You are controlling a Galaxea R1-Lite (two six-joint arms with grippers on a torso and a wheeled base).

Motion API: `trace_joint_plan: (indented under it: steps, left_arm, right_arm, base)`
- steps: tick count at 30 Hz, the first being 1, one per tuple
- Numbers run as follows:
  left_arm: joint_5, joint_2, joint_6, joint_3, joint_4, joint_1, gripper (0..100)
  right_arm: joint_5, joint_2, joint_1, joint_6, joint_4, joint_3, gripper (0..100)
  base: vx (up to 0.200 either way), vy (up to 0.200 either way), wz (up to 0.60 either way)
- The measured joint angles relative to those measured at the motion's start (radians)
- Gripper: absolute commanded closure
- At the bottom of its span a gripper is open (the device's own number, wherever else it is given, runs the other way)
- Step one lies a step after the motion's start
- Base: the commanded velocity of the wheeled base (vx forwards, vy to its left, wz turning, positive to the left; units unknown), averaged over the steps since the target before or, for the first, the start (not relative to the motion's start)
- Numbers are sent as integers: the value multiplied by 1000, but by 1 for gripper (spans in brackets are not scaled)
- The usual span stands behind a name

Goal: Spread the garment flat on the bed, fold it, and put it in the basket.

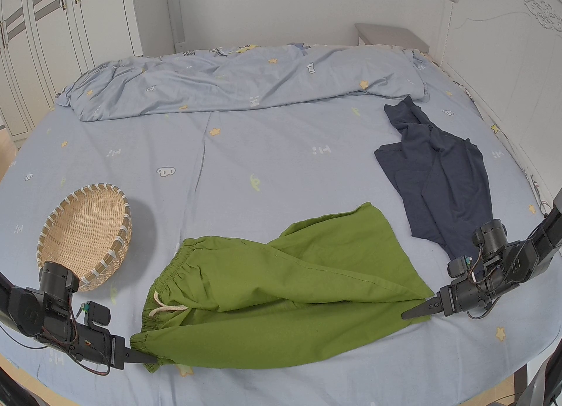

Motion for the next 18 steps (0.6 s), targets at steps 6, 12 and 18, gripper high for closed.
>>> trace_joint_plan:
  steps: [6,12,18]
  left_arm:
    - [0,2,0,-1,0,1,100]
    - [0,6,0,-4,-2,11,100]
    - [0,8,2,-9,-4,28,100]
  right_arm:
    - [2,4,3,6,-77,27,100]
    - [-6,8,0,6,-94,38,100]
    - [-3,10,-16,5,-92,43,100]
  base:
    - [0,0,0]
    - [0,0,0]
    - [0,0,0]
